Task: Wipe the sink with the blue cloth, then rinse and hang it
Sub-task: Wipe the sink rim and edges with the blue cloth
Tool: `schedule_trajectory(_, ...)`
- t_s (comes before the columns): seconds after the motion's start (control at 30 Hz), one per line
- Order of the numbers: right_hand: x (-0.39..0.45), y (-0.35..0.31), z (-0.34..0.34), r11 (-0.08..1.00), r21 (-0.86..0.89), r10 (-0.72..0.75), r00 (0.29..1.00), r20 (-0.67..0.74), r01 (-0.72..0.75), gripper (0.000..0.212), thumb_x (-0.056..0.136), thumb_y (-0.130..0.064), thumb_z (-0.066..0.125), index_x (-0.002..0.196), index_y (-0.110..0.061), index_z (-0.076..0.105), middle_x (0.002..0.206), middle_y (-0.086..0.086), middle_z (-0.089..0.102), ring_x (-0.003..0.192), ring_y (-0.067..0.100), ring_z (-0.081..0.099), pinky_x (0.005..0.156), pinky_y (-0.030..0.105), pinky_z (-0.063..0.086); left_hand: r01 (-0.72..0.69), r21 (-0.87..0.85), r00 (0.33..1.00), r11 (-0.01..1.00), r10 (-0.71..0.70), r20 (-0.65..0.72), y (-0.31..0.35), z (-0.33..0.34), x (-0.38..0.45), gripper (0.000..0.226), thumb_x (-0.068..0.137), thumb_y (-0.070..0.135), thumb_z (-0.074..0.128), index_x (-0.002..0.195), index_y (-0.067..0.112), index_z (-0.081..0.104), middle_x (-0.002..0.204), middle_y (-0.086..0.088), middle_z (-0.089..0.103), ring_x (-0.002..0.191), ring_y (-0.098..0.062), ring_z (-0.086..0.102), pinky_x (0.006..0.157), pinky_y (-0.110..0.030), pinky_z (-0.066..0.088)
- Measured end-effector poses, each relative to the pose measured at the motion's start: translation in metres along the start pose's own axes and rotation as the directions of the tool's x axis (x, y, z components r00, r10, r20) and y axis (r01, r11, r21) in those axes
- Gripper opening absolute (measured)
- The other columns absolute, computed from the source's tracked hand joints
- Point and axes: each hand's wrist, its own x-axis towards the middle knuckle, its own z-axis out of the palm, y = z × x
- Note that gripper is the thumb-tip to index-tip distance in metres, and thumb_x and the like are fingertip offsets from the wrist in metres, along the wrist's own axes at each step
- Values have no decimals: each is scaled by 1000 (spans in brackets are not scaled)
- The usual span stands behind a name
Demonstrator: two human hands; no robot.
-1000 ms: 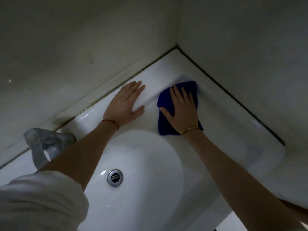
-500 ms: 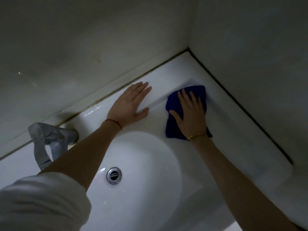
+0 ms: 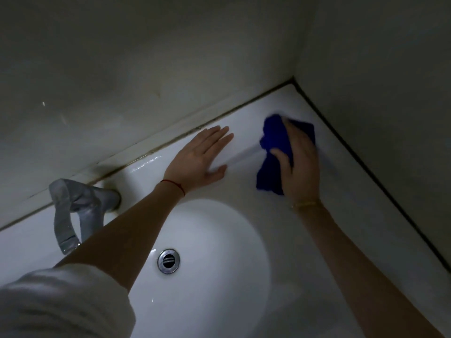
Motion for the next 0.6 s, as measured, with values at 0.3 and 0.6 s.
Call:
schedule_trajectory(0.3, 62, 30, 24, 835, -440, -139, 900, 413, 330, 67, 96, -58, 29, 147, -14, 36, 152, 4, 37, 141, 26, 32, 118, 42, 17, 77, -16, 996, 997, -78, -40, 0, 1, -2, 73, 90, 41, 62, 148, 2, 38, 155, -14, 37, 146, -28, 30, 123, -28, 13)
schedule_trajectory(0.6, 82, 37, 4, 798, -576, 26, 946, 324, 176, 88, 87, -75, 30, 150, -13, 27, 156, 7, 30, 141, 30, 28, 117, 48, 19, 64, -6, 998, 998, -64, -27, 2, 0, -1, 72, 91, 40, 61, 149, 3, 38, 156, -13, 35, 147, -27, 27, 122, -33, 19)
